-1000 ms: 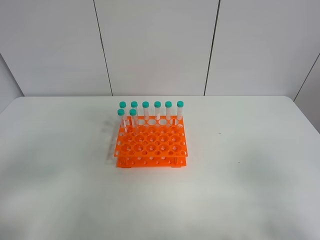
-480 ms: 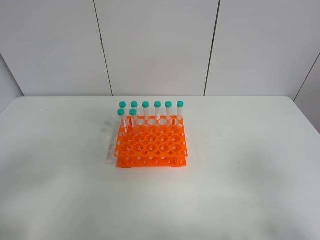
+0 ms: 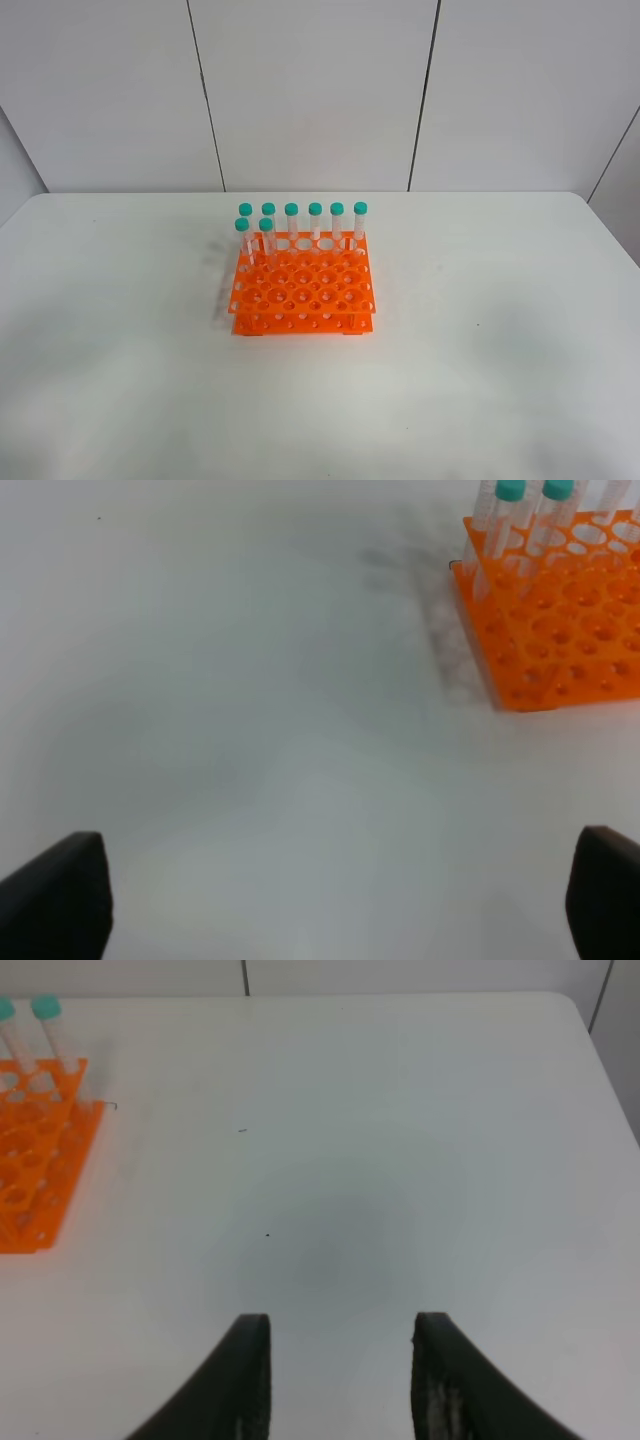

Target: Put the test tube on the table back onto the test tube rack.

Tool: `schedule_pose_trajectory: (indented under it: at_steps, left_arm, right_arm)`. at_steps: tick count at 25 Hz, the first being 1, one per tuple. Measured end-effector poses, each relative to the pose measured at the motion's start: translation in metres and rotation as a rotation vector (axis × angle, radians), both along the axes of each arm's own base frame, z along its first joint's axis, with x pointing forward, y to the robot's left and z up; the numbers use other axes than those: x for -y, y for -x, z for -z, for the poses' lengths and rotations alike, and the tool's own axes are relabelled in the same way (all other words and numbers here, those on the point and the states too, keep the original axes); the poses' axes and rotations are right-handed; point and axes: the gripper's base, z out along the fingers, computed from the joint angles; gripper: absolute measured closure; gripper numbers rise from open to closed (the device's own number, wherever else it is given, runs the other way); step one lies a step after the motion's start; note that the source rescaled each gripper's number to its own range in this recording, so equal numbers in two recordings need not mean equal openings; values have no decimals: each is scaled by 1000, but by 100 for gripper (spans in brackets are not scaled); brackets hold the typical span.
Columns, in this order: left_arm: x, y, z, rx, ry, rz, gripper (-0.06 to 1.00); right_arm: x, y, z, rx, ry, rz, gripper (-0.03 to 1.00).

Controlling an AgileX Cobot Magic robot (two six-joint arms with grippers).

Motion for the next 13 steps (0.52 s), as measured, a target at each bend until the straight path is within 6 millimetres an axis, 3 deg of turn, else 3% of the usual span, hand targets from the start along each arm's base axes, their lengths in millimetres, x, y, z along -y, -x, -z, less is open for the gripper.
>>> schedule_pose_trajectory:
  at_steps: [13]
  left_arm:
    - [0,0,0,0,0,0,-5]
  right_arm:
    - [0,0,0,0,0,0,56]
